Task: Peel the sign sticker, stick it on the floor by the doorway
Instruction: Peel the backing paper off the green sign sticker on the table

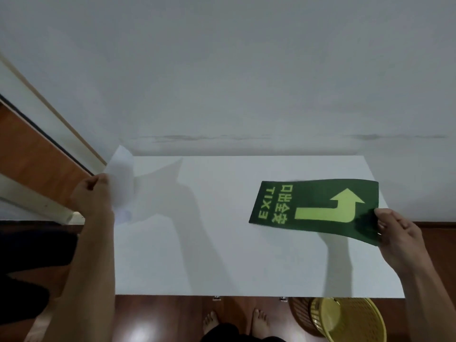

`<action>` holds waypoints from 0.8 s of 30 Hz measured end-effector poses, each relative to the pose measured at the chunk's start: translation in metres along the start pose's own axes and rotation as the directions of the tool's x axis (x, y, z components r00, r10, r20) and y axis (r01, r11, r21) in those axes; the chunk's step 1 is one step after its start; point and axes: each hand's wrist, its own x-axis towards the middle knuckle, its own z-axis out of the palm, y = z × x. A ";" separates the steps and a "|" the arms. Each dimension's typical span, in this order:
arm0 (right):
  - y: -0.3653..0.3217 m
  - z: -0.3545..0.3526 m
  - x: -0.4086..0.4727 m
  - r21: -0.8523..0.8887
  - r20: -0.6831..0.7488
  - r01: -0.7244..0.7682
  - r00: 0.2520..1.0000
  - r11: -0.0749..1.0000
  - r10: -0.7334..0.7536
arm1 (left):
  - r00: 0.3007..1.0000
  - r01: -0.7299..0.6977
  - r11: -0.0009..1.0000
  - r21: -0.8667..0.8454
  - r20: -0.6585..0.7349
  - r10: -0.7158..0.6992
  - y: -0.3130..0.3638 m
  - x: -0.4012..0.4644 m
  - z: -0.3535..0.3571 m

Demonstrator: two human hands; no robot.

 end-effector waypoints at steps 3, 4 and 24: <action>-0.012 0.007 -0.007 0.010 0.010 0.036 0.999 0.999 -0.036 | 0.988 -0.150 0.988 0.023 0.022 0.150 0.007 -0.010 -0.004; -0.016 0.013 -0.010 0.002 0.016 0.052 0.999 0.999 -0.052 | 0.981 -0.193 0.981 0.032 0.018 0.193 0.010 -0.015 -0.006; -0.050 0.178 -0.080 0.071 0.297 0.164 0.938 0.984 -0.178 | 0.791 -0.528 0.842 0.112 0.424 0.440 0.024 -0.063 -0.041</action>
